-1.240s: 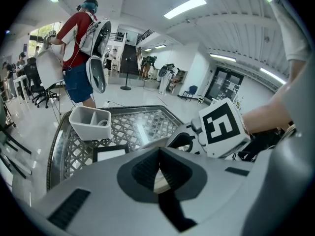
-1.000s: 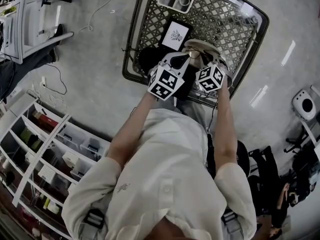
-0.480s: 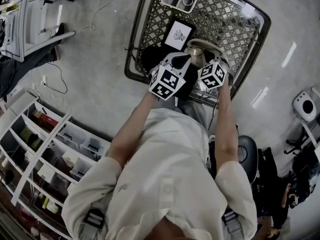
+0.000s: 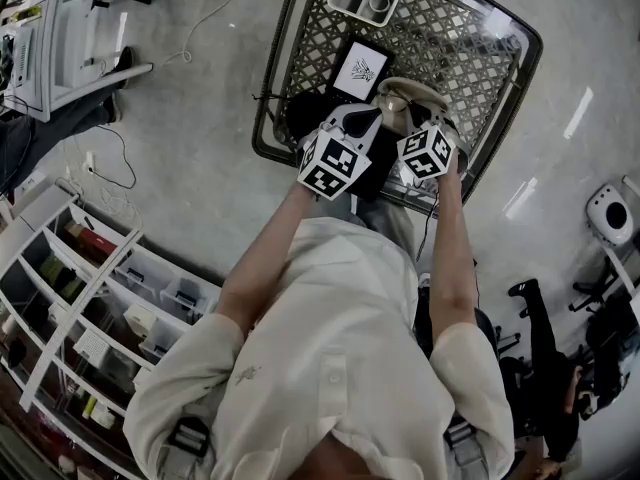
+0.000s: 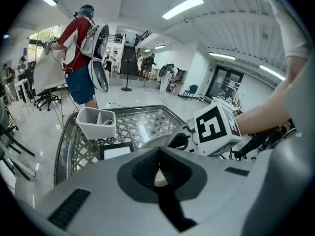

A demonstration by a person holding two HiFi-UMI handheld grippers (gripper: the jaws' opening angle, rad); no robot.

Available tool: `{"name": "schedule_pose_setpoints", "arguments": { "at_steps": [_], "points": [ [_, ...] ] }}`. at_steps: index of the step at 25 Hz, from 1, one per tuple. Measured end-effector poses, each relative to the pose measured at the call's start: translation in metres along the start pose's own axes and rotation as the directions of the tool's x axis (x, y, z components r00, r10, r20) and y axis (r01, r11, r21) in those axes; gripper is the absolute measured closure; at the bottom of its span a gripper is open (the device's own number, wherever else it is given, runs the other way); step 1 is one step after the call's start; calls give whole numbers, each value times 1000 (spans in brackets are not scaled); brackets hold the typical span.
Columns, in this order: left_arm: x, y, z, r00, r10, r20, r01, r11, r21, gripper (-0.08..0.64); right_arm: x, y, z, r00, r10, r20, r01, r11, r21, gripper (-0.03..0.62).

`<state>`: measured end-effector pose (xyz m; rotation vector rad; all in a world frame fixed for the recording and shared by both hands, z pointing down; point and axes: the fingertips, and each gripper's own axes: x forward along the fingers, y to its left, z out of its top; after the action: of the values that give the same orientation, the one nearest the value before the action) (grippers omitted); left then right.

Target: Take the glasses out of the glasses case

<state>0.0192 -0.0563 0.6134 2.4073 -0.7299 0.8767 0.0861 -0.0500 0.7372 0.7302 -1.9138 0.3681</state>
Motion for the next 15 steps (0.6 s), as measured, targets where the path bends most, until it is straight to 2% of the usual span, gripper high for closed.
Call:
{"name": "schedule_pose_setpoints", "arguments": {
  "at_steps": [15],
  "points": [
    [-16, -6, 11, 999, 12, 40, -13, 999, 32, 547, -40, -6, 20, 993, -86, 83, 82, 995, 49, 572]
  ]
}}
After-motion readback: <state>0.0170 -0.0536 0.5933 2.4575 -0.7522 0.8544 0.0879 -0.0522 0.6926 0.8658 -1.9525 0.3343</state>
